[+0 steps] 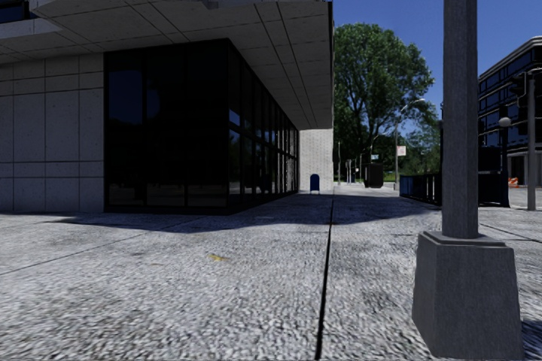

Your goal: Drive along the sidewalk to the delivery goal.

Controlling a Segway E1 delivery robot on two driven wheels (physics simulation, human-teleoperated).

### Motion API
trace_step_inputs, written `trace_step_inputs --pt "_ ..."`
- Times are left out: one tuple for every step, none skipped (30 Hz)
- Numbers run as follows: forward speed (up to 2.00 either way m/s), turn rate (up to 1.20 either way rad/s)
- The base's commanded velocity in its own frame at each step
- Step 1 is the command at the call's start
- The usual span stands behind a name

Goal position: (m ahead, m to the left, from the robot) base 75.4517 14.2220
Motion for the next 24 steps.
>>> trace_step_inputs --pt "2.00 0.59" --pt "2.00 0.59" --pt "2.00 0.59" --pt "2.00 0.59" --pt "2.00 0.59" --pt "2.00 0.59" --pt "2.00 0.59" --pt "2.00 0.59" --pt "2.00 0.59" --pt "2.00 0.59" --pt "2.00 0.59" --pt "2.00 0.59" --pt "2.00 0.59" --pt "2.00 0.59" --pt "2.00 0.59" --pt "2.00 0.59" --pt "2.00 0.59" --pt "2.00 0.59" --pt "2.00 0.59" --pt "2.00 0.59" --pt "2.00 0.59" --pt "2.00 0.59" --pt "2.00 0.59" --pt "2.00 0.59"
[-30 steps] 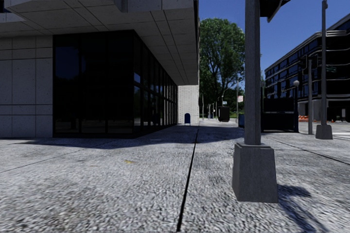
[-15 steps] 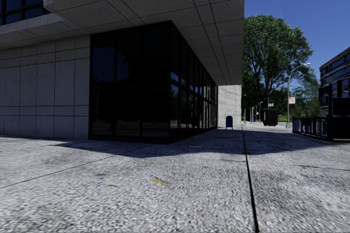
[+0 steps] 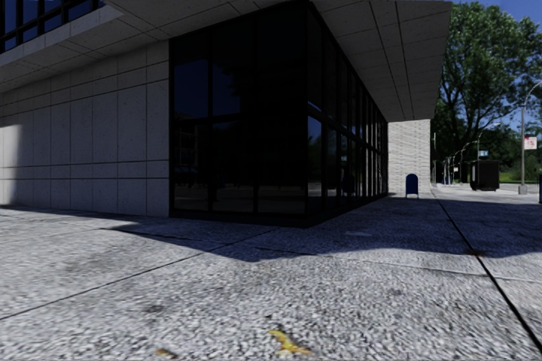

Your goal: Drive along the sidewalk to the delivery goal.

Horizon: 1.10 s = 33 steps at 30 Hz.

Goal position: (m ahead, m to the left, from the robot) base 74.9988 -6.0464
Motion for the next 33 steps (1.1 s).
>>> trace_step_inputs --pt "2.00 0.59" --pt "2.00 0.59" --pt "2.00 0.59" --pt "2.00 0.59" --pt "2.00 0.59" --pt "2.00 0.59" --pt "2.00 0.59" --pt "2.00 0.59" --pt "2.00 0.59" --pt "2.00 0.59" --pt "2.00 0.59" --pt "2.00 0.59" --pt "2.00 0.59" --pt "2.00 0.59" --pt "2.00 0.59" --pt "2.00 0.59" --pt "2.00 0.59" --pt "2.00 0.59" --pt "2.00 0.59" --pt "2.00 0.59" --pt "2.00 0.59" --pt "2.00 0.59" --pt "2.00 0.59" --pt "2.00 0.59" --pt "2.00 0.59" --pt "2.00 0.59" --pt "2.00 0.59" --pt "2.00 0.59" --pt "2.00 0.59" --pt "2.00 0.59" --pt "2.00 0.59" --pt "2.00 0.59" --pt "2.00 0.59"
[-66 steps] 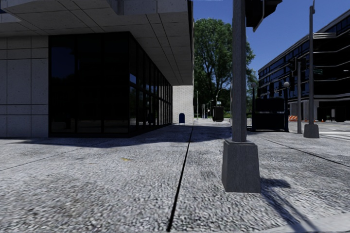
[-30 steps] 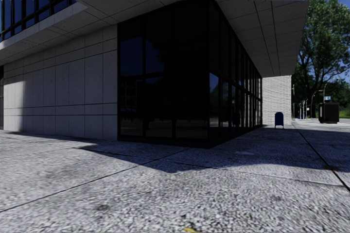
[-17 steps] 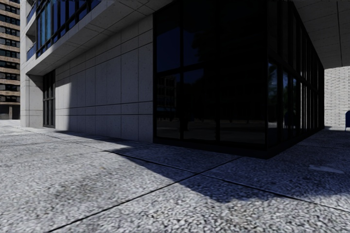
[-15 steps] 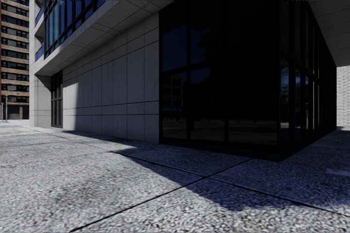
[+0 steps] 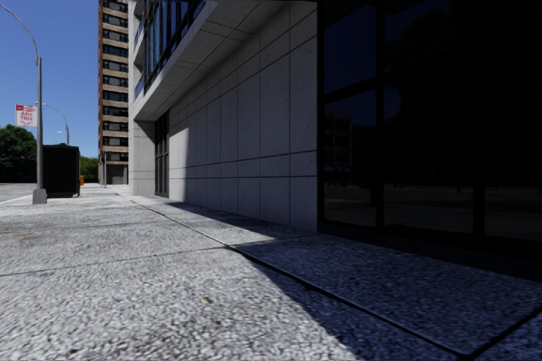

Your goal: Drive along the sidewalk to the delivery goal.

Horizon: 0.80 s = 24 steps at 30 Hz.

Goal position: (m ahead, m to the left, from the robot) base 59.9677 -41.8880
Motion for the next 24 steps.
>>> trace_step_inputs --pt "2.00 0.59" --pt "2.00 0.59" --pt "2.00 0.59" --pt "2.00 0.59" --pt "2.00 0.59" --pt "2.00 0.59" --pt "2.00 0.59" --pt "2.00 0.59" --pt "2.00 0.59" --pt "2.00 0.59" --pt "2.00 0.59" --pt "2.00 0.59" --pt "2.00 0.59" --pt "2.00 0.59" --pt "2.00 0.59" --pt "2.00 0.59" --pt "2.00 0.59" --pt "2.00 0.59" --pt "2.00 0.59" --pt "2.00 0.59" --pt "2.00 0.59" --pt "2.00 0.59" --pt "2.00 0.59" --pt "2.00 0.59"
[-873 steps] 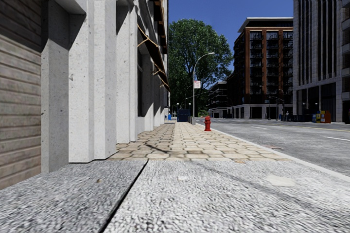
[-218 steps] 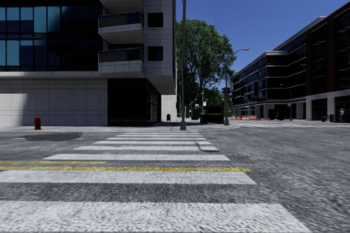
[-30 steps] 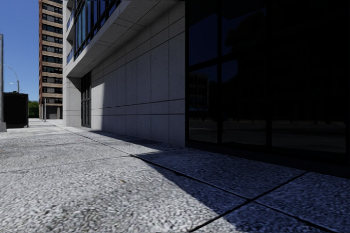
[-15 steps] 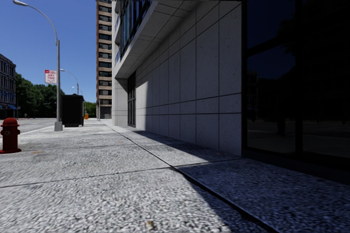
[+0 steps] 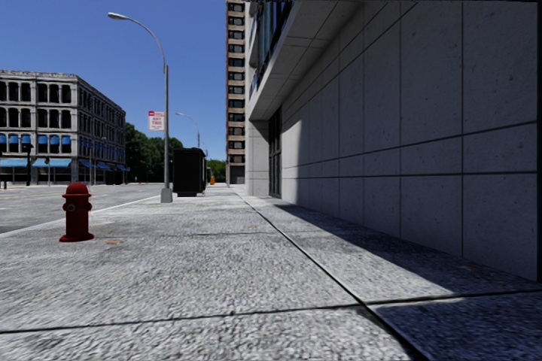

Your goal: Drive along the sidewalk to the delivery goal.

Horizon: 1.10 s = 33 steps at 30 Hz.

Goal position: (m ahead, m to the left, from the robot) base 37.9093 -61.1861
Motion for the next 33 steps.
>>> trace_step_inputs --pt "2.00 0.59" --pt "2.00 0.59" --pt "2.00 0.59" --pt "2.00 0.59" --pt "2.00 0.41" --pt "2.00 0.00" --pt "2.00 0.00" --pt "2.00 0.00" --pt "2.00 0.00" --pt "2.00 0.00" --pt "2.00 0.00" --pt "2.00 0.00" --pt "2.00 0.00" --pt "2.00 0.00" --pt "2.00 0.00" --pt "2.00 0.00" --pt "2.00 0.00" --pt "2.00 0.00" --pt "2.00 0.00" --pt "2.00 0.00" --pt "2.00 0.00" --pt "2.00 0.00" --pt "2.00 0.00" --pt "2.00 0.00" --pt "2.00 0.00" --pt "2.00 0.00" --pt "2.00 0.00" --pt "2.00 0.00" --pt "2.00 0.00" --pt "2.00 0.00" --pt "2.00 0.00" --pt "2.00 0.00" --pt "2.00 0.00"
